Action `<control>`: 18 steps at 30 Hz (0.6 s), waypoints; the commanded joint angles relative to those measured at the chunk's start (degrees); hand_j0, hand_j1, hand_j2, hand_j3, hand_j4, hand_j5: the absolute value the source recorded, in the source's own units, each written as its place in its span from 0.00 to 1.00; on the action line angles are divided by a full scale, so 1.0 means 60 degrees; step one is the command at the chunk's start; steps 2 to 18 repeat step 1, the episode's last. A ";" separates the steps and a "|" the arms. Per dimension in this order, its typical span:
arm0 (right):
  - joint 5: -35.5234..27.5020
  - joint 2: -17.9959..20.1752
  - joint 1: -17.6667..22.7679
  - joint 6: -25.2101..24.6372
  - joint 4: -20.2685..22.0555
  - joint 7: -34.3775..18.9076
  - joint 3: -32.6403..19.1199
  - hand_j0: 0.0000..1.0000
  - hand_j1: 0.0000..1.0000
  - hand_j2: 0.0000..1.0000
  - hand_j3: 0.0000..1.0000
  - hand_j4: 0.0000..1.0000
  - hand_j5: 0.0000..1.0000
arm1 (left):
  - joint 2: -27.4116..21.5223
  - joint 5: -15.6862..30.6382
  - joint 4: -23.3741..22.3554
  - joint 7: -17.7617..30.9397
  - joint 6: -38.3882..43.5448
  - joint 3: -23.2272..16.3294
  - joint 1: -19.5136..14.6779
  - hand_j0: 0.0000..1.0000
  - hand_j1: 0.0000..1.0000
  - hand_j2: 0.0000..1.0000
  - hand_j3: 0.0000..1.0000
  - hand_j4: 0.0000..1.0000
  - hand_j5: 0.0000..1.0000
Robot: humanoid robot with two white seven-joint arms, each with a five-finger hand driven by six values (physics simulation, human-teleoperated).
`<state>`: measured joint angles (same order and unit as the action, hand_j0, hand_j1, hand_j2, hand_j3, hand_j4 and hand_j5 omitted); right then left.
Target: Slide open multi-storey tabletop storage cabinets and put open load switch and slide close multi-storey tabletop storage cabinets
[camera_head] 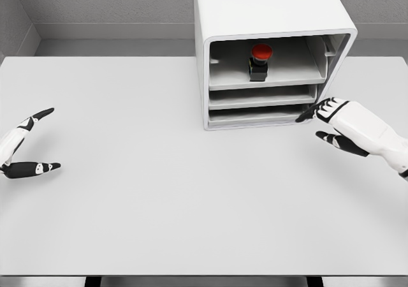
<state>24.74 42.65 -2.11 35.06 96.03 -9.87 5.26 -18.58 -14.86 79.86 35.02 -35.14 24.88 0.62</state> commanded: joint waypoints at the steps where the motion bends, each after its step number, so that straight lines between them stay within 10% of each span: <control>1: -0.0081 0.0084 0.0000 -0.0010 0.0006 0.0019 -0.0027 0.67 0.67 0.67 0.67 0.67 0.67 | -0.0009 0.0060 0.0006 -0.0004 0.0023 -0.0001 0.0000 1.00 1.00 1.00 1.00 1.00 1.00; 18: -0.0081 0.0084 0.0000 -0.0010 0.0006 0.0019 -0.0027 0.67 0.67 0.67 0.67 0.67 0.67 | -0.0009 0.0060 0.0006 -0.0004 0.0023 -0.0001 0.0000 1.00 1.00 1.00 1.00 1.00 1.00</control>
